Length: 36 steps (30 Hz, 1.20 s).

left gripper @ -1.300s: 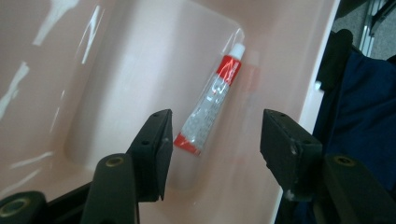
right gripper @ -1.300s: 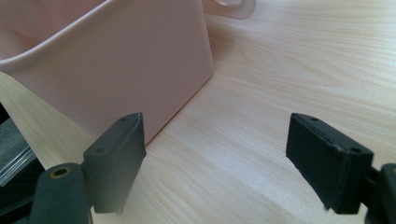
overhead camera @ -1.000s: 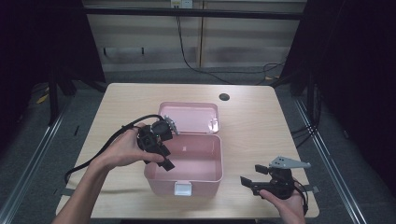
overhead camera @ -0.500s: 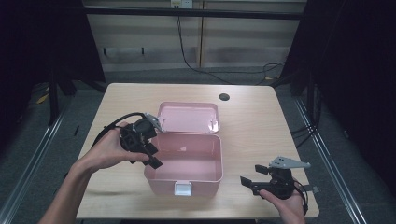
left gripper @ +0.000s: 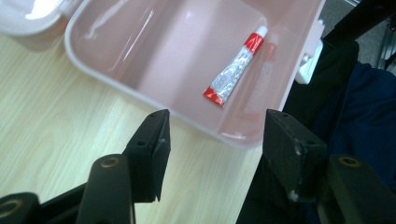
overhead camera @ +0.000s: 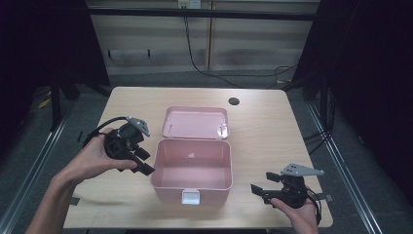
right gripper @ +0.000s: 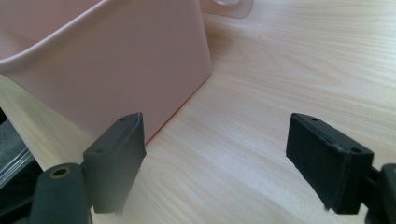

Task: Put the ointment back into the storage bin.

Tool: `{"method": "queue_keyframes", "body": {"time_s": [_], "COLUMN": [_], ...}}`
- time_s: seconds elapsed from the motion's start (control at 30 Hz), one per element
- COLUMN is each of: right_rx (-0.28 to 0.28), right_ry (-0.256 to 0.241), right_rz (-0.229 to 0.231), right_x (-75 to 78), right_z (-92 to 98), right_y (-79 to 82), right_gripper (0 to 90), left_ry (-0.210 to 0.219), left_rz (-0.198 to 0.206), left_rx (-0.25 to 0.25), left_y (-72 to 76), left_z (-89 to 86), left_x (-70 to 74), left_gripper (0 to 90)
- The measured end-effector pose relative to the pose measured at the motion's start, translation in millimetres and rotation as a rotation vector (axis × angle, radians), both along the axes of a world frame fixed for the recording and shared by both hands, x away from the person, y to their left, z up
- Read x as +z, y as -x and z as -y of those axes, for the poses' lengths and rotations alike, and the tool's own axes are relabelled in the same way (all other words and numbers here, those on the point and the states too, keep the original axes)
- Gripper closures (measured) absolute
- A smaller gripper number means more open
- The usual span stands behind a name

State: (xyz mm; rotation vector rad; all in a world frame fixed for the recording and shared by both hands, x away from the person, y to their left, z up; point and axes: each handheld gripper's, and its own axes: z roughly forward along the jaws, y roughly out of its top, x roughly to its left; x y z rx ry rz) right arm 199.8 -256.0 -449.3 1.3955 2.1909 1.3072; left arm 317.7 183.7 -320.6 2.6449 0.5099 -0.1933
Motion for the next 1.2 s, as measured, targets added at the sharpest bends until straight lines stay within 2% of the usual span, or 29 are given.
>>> {"method": "queue_keyframes", "body": {"time_s": [0.07, 0.13, 0.2, 0.23, 0.37, 0.5, 0.6, 0.77, 0.8, 0.83, 0.87, 0.9, 0.97, 1.07, 1.1, 1.2], "right_rx": [0.0, 0.0, -0.002, -0.001, -0.001, -0.005, -0.006, -0.006, -0.006, -0.007, -0.007, -0.007, -0.006, -0.015, -0.02, -0.027], "right_ry": [0.001, 0.001, 0.003, 0.004, 0.006, 0.005, 0.006, 0.006, 0.009, 0.018, 0.018, 0.016, 0.036, 0.04, 0.041, 0.049], "right_rz": [0.0, 0.0, -0.001, -0.002, -0.002, -0.004, -0.004, -0.006, -0.01, -0.012, -0.012, -0.024, -0.031, -0.034, -0.035, -0.035], "right_x": [0.0, 0.0, -0.3, -0.3, -0.6, -0.6, -0.7, -0.9, -1.6, -2.2, -2.2, -2.7, -4.4, -5.6, -6.3, -8.0], "right_z": [0.0, 0.0, 0.1, 0.1, 0.1, 0.3, 0.5, 0.0, -0.3, -0.5, -0.5, -1.4, -3.0, -3.5, -3.7, -4.0], "right_y": [0.0, 0.1, -0.3, -0.4, -0.7, -0.7, -0.6, -0.9, -1.5, -2.1, -2.1, -2.2, -3.4, -3.8, -3.9, -5.1], "right_gripper": [19.5, 19.5, 19.5, 19.5, 19.5, 19.5, 19.5, 19.4, 19.4, 19.4, 19.4, 19.4, 19.4, 19.4, 19.4, 19.6], "left_ry": [-0.003, 0.012, 0.007, 0.021, 0.026, 0.05, 0.067, 0.067, 0.058, 0.079, 0.079, 0.077, 0.073, 0.099, 0.112, 0.118], "left_rz": [-0.001, 0.002, -0.001, -0.003, 0.0, 0.021, 0.038, 0.027, 0.024, 0.026, 0.026, 0.038, 0.045, 0.06, 0.072, 0.086], "left_rx": [0.005, 0.02, 0.004, 0.024, 0.022, 0.046, 0.093, 0.111, 0.14, 0.176, 0.176, 0.175, 0.202, 0.223, 0.25, 0.269], "left_y": [0.2, 0.3, 0.8, 2.8, 5.7, 10.0, 13.3, 13.8, 14.1, 15.1, 15.1, 14.5, 15.9, 17.1, 17.9, 18.5], "left_z": [-4.1, -13.8, -19.5, -22.6, -29.5, -36.3, -45.4, -53.7, -56.1, -59.2, -59.2, -62.1, -65.6, -70.6, -71.6, -75.6], "left_x": [-0.8, -3.8, -6.6, -9.0, -13.7, -20.9, -31.1, -42.6, -46.8, -51.4, -51.4, -54.1, -60.7, -68.3, -71.7, -78.9], "left_gripper": [40.6, 40.3, 39.7, 39.3, 39.3, 40.0, 40.1, 40.0, 39.8, 39.7, 39.7, 39.7, 39.8, 39.7, 39.5, 39.2]}}
